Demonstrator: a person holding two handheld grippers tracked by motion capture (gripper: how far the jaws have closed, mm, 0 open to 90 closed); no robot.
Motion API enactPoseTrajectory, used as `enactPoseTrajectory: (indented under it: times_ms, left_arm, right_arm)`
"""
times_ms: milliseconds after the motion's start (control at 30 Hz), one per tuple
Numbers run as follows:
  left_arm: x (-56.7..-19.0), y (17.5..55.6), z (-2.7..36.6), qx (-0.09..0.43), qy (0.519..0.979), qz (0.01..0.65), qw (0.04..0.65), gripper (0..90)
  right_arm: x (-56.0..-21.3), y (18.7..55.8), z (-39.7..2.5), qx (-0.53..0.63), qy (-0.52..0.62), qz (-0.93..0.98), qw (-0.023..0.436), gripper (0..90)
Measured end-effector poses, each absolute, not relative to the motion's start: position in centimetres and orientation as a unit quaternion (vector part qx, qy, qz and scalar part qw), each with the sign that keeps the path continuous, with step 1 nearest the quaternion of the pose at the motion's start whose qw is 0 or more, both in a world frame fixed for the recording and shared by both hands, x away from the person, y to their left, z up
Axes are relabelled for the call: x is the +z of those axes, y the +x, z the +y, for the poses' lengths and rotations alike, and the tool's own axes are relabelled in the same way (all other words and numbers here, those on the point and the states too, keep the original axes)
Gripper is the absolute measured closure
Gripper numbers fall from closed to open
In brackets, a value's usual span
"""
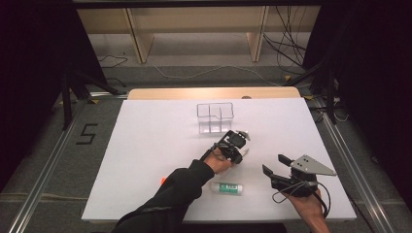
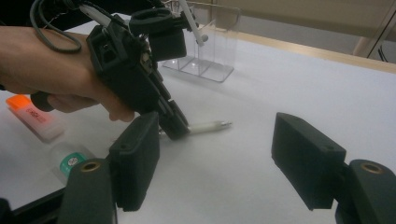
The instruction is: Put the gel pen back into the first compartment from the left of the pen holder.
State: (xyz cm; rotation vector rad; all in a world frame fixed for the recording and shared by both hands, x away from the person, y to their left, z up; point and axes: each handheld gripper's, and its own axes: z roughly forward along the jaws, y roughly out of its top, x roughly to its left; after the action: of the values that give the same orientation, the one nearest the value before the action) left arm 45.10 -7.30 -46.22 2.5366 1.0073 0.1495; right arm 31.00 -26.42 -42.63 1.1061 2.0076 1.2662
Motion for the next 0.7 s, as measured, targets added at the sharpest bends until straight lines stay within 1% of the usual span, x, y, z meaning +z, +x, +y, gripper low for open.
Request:
enactPoseTrajectory:
  times_ms: [167, 333, 500, 700]
  left_arm:
    - [-45.8, 45.2, -7.1, 0.057, 0.905, 0.359, 0.221, 78.7]
    - [-44.6, 45.1, -6.3, 0.071, 0.891, 0.363, 0.262, 78.7]
    - [-43.3, 45.2, -4.8, 0.084, 0.871, 0.370, 0.313, 78.7]
    - [-41.8, 45.1, -2.9, 0.096, 0.850, 0.378, 0.355, 78.7]
  right_arm:
    - [-42.6, 31.0, -26.4, 0.468, 0.409, 0.740, 0.258, 33.3]
    - [-42.6, 31.0, -26.5, 0.468, 0.409, 0.740, 0.258, 33.3]
    - [-42.6, 31.0, -26.4, 0.469, 0.410, 0.739, 0.258, 33.3]
    - [-42.6, 31.0, -26.4, 0.469, 0.407, 0.739, 0.260, 33.3]
